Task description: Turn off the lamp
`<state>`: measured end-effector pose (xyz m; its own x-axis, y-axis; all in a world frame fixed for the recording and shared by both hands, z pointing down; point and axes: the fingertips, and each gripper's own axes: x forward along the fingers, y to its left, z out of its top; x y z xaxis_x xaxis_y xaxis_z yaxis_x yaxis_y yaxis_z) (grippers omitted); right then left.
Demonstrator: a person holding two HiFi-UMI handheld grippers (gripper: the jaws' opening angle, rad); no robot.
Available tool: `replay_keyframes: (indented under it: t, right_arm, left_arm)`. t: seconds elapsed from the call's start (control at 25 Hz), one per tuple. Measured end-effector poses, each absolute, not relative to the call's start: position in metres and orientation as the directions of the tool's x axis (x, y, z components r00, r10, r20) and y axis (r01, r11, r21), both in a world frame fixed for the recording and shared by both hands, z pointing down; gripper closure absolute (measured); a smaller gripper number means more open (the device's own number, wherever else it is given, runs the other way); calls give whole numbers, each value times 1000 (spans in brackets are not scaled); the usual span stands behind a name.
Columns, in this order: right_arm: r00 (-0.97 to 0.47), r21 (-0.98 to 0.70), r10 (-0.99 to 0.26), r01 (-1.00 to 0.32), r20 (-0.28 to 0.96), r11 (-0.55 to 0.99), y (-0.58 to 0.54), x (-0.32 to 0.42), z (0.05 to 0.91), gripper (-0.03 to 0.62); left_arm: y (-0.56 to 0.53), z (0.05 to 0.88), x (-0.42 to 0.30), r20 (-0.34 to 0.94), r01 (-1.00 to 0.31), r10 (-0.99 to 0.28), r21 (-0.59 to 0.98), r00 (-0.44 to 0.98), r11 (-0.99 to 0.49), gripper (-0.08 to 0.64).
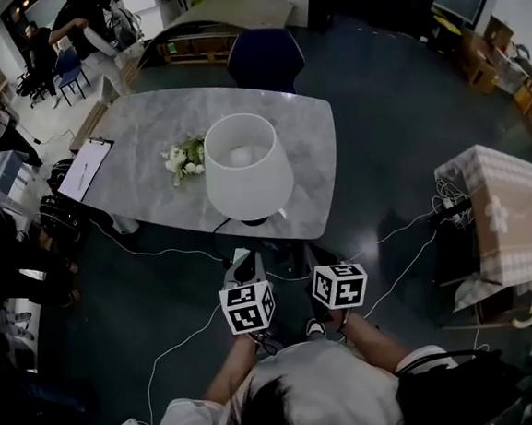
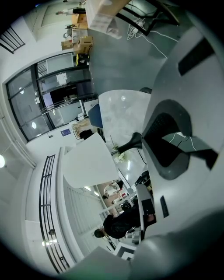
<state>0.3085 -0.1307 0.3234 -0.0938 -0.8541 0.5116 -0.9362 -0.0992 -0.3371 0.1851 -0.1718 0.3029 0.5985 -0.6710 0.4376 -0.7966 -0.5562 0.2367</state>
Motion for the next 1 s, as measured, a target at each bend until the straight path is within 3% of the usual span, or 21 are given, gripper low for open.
replay_keyframes:
  t: [1.0]
  right_arm:
    - [-185,-347,-863,-938,470,12,-128,312,314,594]
  left_arm:
    - [-149,306,194,449,-828,-699,226,557,-514,554]
